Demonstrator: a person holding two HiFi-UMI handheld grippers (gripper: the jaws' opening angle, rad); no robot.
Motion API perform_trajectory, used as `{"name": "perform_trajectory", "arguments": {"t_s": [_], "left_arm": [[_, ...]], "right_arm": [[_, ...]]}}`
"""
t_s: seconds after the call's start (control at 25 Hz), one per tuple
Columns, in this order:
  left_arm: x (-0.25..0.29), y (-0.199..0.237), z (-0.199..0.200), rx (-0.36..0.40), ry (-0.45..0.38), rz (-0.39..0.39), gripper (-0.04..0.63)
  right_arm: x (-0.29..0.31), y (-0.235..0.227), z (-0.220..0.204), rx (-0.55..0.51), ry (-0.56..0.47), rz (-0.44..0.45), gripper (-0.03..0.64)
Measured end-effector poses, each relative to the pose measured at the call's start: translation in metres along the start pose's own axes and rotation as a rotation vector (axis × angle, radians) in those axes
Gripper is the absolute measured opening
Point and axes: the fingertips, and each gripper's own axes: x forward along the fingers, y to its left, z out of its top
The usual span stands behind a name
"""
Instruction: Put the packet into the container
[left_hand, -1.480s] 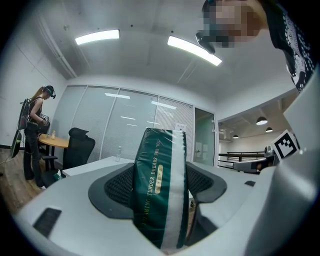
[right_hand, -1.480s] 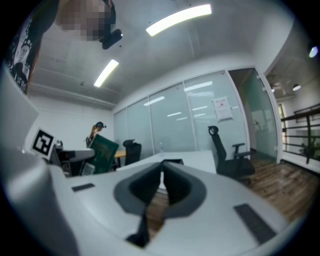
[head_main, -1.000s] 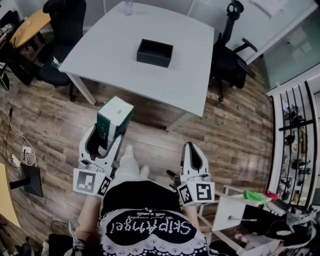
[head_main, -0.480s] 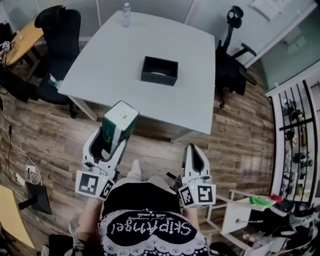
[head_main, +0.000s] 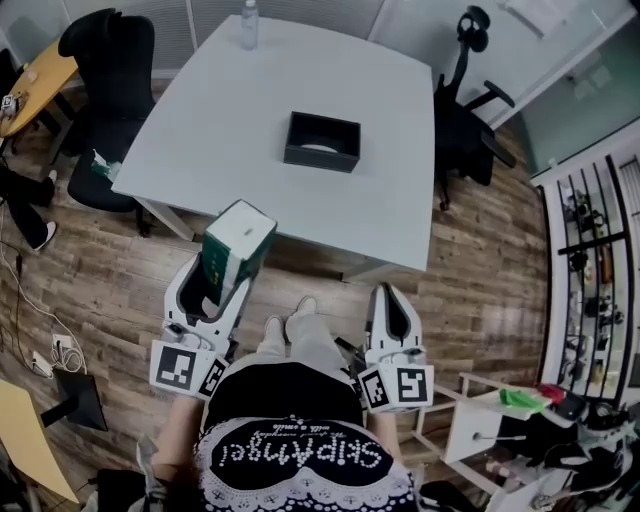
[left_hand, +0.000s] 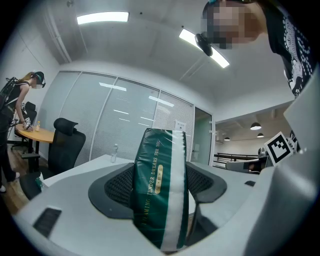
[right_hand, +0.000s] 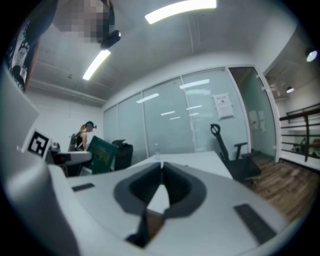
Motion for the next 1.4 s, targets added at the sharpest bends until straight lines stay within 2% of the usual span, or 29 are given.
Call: {"name": "perform_trajectory", "arguments": {"t_s": [0.48, 0.96, 1.4], "left_arm": [[0.048, 0.022, -0.006, -0.010, 0.019, 0.043, 0.345], [0.173, 0.041, 0.007, -0.012, -0.004, 0.090, 0.345], [0.224, 0.060, 0.016, -0.003, -0.019, 0.162, 0.345]], "right_arm": [[0.060, -0.023, -0.010, 0.026, 0.035, 0.024, 0.038], [0.173, -0.102, 0.033, 0.015, 0.020, 0.050, 0.038], [0.220, -0.145, 0.030, 0.020, 0.065, 0.053, 0.038]]}}
